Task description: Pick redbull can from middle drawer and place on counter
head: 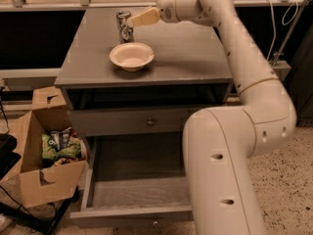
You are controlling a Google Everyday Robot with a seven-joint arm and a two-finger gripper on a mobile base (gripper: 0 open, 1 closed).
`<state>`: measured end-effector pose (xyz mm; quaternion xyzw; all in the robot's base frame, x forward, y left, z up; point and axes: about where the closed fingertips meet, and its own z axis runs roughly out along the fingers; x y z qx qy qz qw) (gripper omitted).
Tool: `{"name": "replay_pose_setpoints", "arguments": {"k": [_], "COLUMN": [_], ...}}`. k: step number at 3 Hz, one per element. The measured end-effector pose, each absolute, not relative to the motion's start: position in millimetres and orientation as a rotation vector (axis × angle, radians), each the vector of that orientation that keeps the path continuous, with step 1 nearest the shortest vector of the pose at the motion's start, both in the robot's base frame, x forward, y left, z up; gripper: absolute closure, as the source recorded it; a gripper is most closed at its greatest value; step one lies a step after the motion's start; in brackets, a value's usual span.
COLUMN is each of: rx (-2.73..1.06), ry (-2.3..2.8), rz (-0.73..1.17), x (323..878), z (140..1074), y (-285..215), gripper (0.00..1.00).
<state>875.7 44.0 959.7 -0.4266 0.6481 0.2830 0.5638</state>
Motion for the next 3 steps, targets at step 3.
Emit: {"name": "replay_pose_setpoints", "arguments": {"k": [3], "rx": [-0.923], "ry": [1.742], "rz": [0.287], "x": [831.5], "z": [1047.6], "y": [-93.2], "gripper": [0.0]}}
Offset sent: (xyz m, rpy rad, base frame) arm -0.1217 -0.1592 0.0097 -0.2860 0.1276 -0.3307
